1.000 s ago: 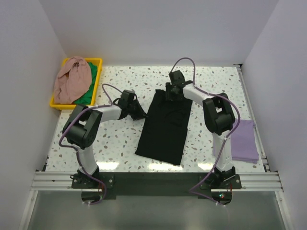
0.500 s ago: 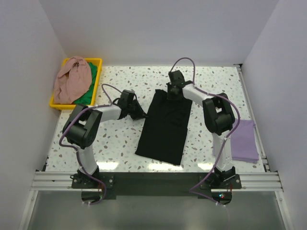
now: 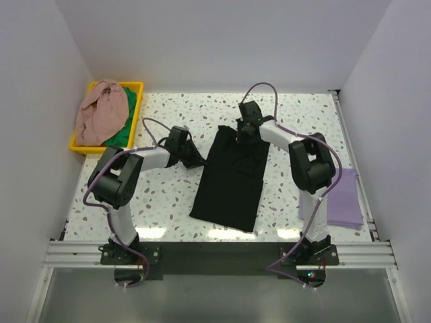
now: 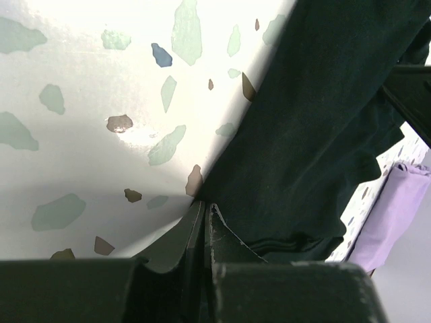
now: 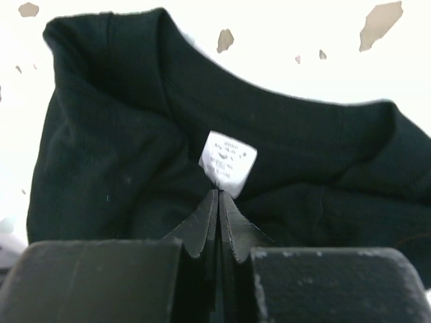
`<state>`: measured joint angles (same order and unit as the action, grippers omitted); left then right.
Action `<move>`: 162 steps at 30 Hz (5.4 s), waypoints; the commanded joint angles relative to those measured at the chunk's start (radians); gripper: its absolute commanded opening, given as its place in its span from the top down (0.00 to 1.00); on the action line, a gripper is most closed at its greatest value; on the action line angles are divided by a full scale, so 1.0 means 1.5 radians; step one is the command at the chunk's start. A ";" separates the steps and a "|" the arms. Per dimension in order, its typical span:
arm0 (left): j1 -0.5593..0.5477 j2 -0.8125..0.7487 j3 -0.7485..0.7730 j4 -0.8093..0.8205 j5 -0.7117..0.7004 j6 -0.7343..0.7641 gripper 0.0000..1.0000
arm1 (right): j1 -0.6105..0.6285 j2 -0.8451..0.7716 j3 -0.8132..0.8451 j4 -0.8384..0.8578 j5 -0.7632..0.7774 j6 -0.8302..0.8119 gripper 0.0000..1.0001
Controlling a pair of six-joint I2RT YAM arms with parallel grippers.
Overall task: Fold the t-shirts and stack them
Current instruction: Fold the tshirt
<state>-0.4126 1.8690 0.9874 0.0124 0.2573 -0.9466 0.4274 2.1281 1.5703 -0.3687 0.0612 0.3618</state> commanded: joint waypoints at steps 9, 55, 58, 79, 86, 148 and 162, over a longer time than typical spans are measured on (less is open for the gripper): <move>0.011 0.005 0.004 0.009 -0.003 0.013 0.92 | 0.003 -0.157 -0.098 0.033 0.026 0.028 0.98; 0.044 -0.069 -0.001 0.028 0.056 0.022 0.72 | 0.003 0.051 0.030 -0.020 0.007 0.032 0.85; 0.058 -0.071 -0.003 0.024 0.059 0.023 0.72 | 0.003 0.098 0.093 -0.047 0.001 0.029 0.85; 0.080 -0.092 -0.013 0.037 0.102 0.051 0.65 | -0.043 0.043 0.245 -0.014 -0.060 0.085 0.34; 0.080 -0.104 -0.026 0.041 0.108 0.050 0.65 | -0.041 -0.023 0.177 0.004 -0.052 0.109 0.56; -0.081 -0.310 -0.411 0.070 0.047 0.036 0.56 | -0.045 -0.657 -0.700 0.015 -0.180 0.254 0.48; -0.105 -0.284 -0.418 0.076 0.020 0.008 0.62 | -0.044 -0.621 -0.772 0.094 -0.178 0.280 0.58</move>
<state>-0.5529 1.4036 0.3988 0.2092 0.3584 -0.9421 0.3592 1.2015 0.4606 -0.2573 -0.2226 0.7605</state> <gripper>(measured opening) 0.388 0.424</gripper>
